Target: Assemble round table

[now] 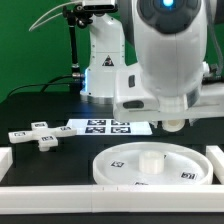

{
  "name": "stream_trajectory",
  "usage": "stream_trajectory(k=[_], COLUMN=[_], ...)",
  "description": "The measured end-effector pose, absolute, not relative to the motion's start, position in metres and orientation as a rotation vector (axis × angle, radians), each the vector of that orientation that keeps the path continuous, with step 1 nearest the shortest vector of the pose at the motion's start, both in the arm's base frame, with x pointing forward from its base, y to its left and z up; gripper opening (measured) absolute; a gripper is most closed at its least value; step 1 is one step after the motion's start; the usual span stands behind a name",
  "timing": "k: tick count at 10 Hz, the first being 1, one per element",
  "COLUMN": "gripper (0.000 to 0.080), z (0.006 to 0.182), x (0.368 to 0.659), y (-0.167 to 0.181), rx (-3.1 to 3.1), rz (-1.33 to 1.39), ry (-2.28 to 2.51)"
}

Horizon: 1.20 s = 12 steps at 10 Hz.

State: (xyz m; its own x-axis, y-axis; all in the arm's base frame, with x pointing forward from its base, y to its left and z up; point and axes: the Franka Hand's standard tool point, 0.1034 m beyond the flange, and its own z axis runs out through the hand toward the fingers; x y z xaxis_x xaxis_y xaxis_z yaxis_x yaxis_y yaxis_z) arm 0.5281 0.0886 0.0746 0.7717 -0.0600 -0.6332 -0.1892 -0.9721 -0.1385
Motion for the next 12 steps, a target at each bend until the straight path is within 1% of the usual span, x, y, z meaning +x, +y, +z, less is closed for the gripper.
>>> stream_trajectory(k=[1,2,3,4,6,8,10,11,12], gripper=[0.0410,0.0410,0.0410,0.0410,0.0411,0.0412,0.0412,0.0412,0.0412], z=[0.091,0.102,0.105,0.102,0.102,0.102,0.119,0.127,0.123], x=[0.537,0.545,0.554,0.562,0.562,0.576,0.588,0.599,0.599], y=[0.084,0.080,0.080,0.081,0.080,0.076,0.066,0.064,0.064], rx=[-2.796,-2.811,-2.830,-2.872,-2.916,-2.957,-2.969,-2.974,-2.980], rz=[0.899,0.835,0.760,0.609,0.429,0.185,0.026,-0.118,-0.240], ry=[0.202,0.200,0.198,0.213,0.230,0.152,0.153,0.162,0.168])
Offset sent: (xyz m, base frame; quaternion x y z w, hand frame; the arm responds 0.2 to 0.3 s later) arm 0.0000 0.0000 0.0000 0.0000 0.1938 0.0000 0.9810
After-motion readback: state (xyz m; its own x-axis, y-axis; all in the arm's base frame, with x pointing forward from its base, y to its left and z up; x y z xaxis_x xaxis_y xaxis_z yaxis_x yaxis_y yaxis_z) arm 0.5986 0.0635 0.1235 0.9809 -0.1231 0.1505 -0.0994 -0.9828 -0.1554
